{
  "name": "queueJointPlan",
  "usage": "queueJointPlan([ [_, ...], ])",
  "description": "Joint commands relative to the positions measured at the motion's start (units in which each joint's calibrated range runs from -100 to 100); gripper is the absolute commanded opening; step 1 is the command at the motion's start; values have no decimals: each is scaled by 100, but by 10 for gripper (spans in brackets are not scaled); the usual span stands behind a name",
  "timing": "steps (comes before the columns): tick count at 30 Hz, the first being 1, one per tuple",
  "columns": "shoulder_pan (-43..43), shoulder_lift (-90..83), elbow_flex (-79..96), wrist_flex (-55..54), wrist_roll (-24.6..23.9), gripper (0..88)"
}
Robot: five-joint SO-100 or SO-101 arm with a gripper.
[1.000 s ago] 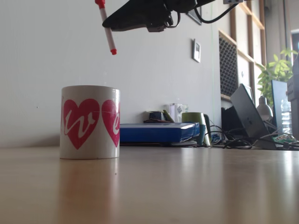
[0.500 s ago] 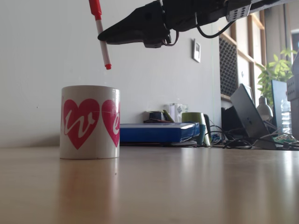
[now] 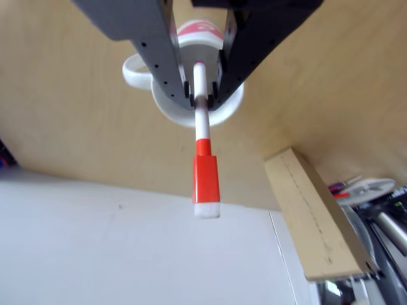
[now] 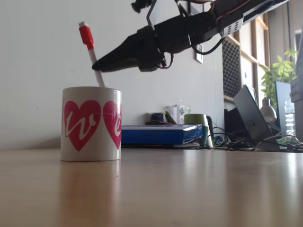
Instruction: Grab the pen and place it in the cup.
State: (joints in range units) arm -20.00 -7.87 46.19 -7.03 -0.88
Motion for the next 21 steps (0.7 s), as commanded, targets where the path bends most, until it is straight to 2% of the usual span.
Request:
queueJointPlan([
  [1, -32, 40, -105, -118, -28, 14],
  [15, -40, 173, 3, -75, 30, 22],
  [21, -40, 173, 12, -32, 25, 94],
])
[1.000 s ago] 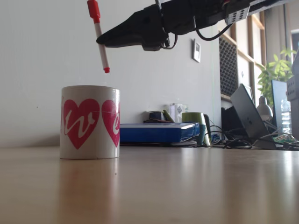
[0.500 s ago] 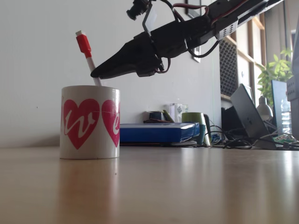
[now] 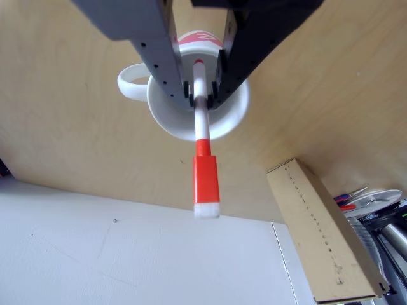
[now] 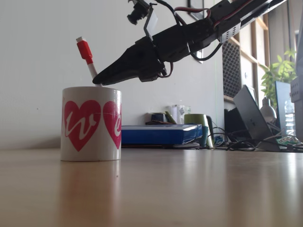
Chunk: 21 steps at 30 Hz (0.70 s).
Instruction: Grab the pen and place it in the cup.
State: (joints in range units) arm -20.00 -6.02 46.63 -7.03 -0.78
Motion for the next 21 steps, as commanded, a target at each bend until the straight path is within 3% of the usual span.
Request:
queueJointPlan([
  [1, -40, -12, -32, -32, 5, 97],
  [21, -40, -12, -32, -23, 26, 124],
])
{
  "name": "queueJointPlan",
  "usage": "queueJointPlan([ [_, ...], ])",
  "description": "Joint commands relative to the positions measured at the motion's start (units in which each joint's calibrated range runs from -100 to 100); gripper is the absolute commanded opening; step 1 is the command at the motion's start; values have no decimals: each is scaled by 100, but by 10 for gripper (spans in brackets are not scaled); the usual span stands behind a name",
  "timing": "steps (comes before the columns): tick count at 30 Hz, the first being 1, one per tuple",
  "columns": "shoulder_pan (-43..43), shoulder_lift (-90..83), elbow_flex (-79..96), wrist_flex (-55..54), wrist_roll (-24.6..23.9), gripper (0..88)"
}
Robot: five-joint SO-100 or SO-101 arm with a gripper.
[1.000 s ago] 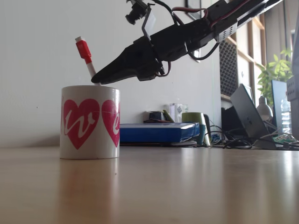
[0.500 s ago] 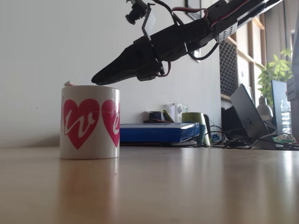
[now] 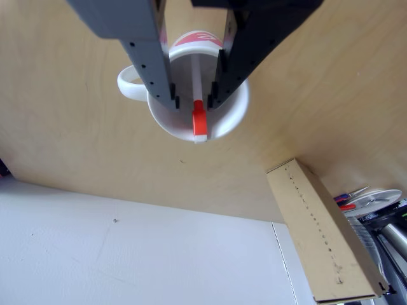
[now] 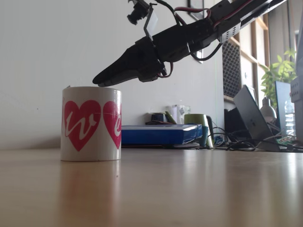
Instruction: Grab the pen and place it in the cup.
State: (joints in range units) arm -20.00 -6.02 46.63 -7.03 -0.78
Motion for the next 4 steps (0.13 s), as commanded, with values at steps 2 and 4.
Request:
queueJointPlan([
  [2, -40, -4, -32, -23, 26, 124],
  [4, -32, -4, -32, -23, 26, 124],
])
